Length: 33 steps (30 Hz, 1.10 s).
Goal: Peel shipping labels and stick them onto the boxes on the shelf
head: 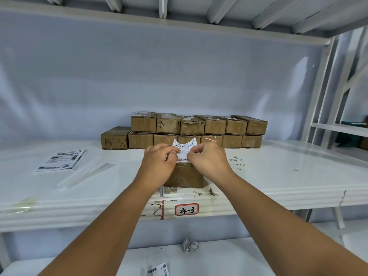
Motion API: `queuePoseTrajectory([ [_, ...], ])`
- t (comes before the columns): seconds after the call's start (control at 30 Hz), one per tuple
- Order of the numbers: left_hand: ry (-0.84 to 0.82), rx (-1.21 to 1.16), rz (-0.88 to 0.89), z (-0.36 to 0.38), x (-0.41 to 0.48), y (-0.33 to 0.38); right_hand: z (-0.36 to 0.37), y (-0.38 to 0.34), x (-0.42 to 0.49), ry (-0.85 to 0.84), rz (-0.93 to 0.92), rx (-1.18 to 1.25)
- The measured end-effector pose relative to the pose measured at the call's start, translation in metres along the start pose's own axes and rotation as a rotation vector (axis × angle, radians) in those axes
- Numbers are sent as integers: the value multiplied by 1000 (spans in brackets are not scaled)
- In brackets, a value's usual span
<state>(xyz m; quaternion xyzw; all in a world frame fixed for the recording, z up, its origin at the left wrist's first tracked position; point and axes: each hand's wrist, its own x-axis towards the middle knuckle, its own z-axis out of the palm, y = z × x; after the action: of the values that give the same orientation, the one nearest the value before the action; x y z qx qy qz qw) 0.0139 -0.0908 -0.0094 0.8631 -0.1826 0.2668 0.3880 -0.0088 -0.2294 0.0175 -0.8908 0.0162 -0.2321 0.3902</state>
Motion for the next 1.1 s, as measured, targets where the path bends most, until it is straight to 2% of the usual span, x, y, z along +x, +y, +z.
queuePoseTrajectory([
  [0.3,-3,-3,-48,0,1,-3,4,5,2,6,45,57],
  [0.5,-32,-62,-76,-3,0,2,-1,15,8,-107,211,466],
  [0.6,-50,-70,-82,-3,-3,3,1,23,15,-109,223,579],
  [0.77,-53,-230,-78,-6,-4,6,6,30,30,-131,206,578],
  [1.0,-234,-498,-246,-7,16,5,9,38,32,-130,109,435],
  [1.1,-255,-566,-310,-3,31,2,11,38,31,-133,94,424],
])
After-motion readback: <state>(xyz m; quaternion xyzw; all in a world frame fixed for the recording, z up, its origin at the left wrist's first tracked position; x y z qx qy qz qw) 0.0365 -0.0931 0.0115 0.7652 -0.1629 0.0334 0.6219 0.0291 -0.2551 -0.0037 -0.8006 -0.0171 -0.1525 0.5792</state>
